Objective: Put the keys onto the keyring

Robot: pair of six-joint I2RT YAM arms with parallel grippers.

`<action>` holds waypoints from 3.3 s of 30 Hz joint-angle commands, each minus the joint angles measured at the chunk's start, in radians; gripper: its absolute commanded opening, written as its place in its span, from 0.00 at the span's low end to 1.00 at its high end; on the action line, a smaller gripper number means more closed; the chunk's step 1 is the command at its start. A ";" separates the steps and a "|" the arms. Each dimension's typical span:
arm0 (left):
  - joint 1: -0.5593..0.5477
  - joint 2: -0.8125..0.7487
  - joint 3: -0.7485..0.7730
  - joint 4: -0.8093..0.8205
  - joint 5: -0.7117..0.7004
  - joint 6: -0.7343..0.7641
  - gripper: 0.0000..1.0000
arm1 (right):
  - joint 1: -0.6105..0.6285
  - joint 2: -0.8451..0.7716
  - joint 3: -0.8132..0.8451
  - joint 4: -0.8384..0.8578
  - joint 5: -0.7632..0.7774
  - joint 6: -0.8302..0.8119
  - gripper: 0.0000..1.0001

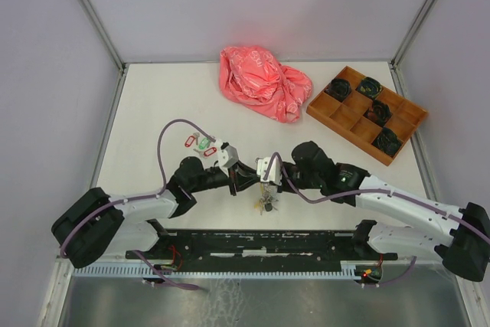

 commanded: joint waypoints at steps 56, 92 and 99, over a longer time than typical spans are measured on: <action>-0.020 0.036 0.146 -0.293 0.250 0.311 0.03 | 0.011 0.002 0.140 -0.215 -0.006 -0.081 0.01; -0.019 -0.019 0.061 -0.001 0.088 0.063 0.03 | 0.014 -0.031 -0.052 0.113 -0.049 0.051 0.01; -0.019 0.000 0.030 0.102 0.029 -0.003 0.03 | 0.016 -0.025 -0.079 0.215 -0.052 0.079 0.01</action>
